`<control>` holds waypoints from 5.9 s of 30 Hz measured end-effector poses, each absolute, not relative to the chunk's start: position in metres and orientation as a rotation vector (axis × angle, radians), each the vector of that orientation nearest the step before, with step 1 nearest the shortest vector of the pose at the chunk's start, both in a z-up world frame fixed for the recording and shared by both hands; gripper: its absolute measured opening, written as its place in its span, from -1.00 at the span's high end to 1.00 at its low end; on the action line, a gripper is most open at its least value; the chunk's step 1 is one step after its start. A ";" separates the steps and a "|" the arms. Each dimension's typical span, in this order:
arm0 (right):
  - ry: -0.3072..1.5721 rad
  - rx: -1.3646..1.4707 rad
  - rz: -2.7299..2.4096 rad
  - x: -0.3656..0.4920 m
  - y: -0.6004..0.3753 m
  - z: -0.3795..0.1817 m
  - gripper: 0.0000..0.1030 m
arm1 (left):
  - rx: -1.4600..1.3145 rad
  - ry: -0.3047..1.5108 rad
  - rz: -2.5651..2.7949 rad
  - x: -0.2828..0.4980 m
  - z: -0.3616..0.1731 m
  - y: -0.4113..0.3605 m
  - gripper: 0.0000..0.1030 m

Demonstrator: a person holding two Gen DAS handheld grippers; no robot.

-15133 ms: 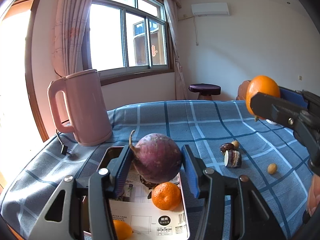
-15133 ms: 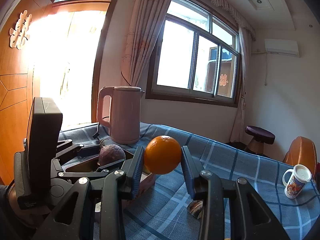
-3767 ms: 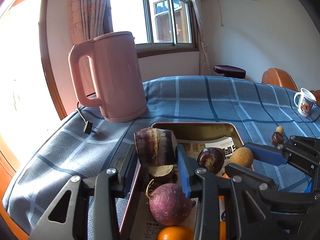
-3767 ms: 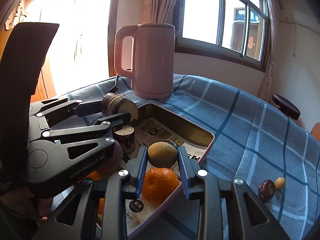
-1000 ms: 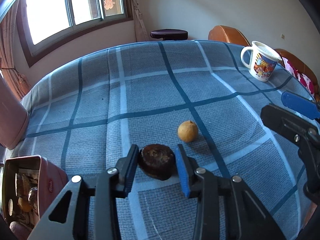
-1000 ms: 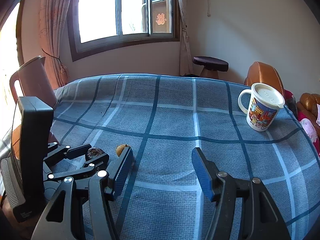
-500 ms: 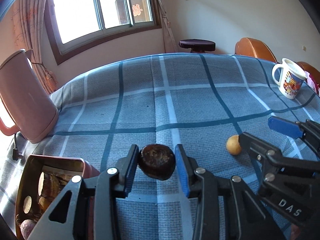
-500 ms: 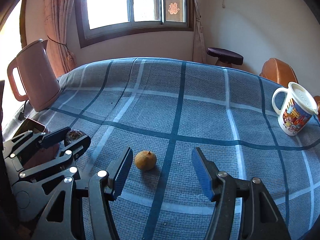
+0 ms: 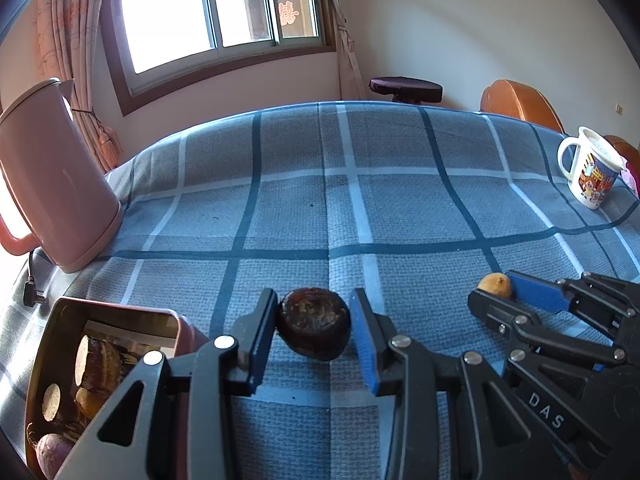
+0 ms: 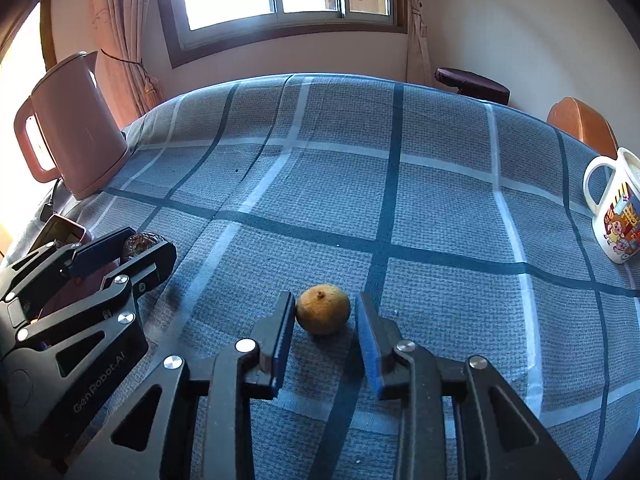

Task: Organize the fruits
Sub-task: 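Carry the passion fruit with the left tool while the right tool carries the yellow fruit, then lower the passion fruit and the yellow fruit into the tin and open both tools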

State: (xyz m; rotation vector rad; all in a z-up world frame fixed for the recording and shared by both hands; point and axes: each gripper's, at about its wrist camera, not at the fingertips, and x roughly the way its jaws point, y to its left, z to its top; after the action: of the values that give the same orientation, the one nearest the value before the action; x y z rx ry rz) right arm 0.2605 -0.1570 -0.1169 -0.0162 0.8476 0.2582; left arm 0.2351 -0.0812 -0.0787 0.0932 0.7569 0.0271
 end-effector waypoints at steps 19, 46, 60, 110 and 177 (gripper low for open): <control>0.739 0.015 0.303 0.243 -0.165 -0.102 0.43 | 0.117 0.701 0.027 0.225 -0.072 -0.088 0.25; 0.599 0.034 0.294 0.226 -0.168 -0.088 0.43 | 0.168 0.576 0.033 0.206 -0.059 -0.096 0.25; 0.542 0.019 0.276 0.217 -0.168 -0.083 0.43 | 0.180 0.529 0.026 0.196 -0.054 -0.101 0.25; 0.353 -0.077 0.219 0.161 -0.157 -0.070 0.42 | 0.115 0.426 -0.022 0.158 -0.044 -0.093 0.25; 0.323 -0.181 0.452 0.108 -0.061 -0.039 0.43 | 0.031 0.399 0.071 0.083 -0.013 0.011 0.25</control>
State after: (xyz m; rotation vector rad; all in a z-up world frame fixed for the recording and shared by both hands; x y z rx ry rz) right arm 0.1083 -0.0605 -0.0391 -0.1811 0.3232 0.4522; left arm 0.0834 0.0115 -0.0129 0.0313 0.3988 0.0710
